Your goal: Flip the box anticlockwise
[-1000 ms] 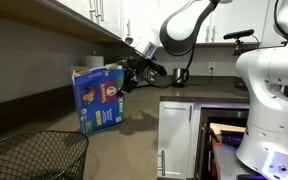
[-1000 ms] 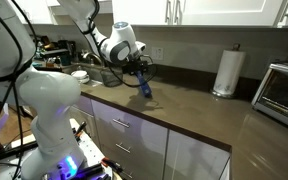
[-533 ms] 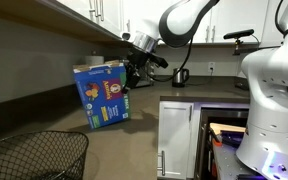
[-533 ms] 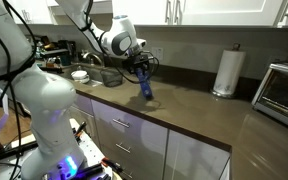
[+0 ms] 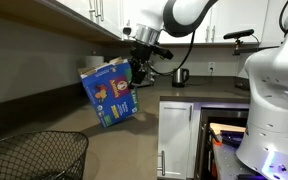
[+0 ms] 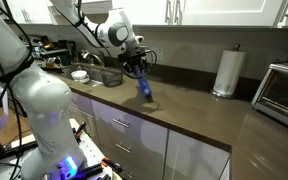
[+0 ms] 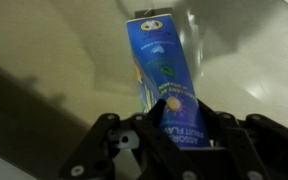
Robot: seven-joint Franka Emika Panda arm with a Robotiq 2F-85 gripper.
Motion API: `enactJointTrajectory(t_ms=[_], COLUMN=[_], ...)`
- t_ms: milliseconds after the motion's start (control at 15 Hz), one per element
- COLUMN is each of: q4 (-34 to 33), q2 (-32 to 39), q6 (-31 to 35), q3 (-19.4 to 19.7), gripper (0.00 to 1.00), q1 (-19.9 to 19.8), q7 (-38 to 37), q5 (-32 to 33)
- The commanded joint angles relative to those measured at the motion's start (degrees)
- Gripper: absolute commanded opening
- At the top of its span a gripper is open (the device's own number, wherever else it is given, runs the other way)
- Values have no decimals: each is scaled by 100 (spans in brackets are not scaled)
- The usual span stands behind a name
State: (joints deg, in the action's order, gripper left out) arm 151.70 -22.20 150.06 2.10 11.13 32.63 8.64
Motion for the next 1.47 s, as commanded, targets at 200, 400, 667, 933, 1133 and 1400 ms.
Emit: enactJointTrajectory(t_ms=[200,400,667,933,1133,1400], q4=[-147,-263,-452,-584,-678,-832], q2=[-115,-59,11,71,176,428], q6=[-932,-1249,-1775,-2281,-2551,-2854], q3=[-458,-568,-669,-787,-859,-1005], gripper=[36,25,25,28,26,24], q1=[-307,-305,-284,-265,-248,-207], q7=[-382,-407,-351,-357,-337,-284], q5=[802,1097,1417,1765,2049,2500])
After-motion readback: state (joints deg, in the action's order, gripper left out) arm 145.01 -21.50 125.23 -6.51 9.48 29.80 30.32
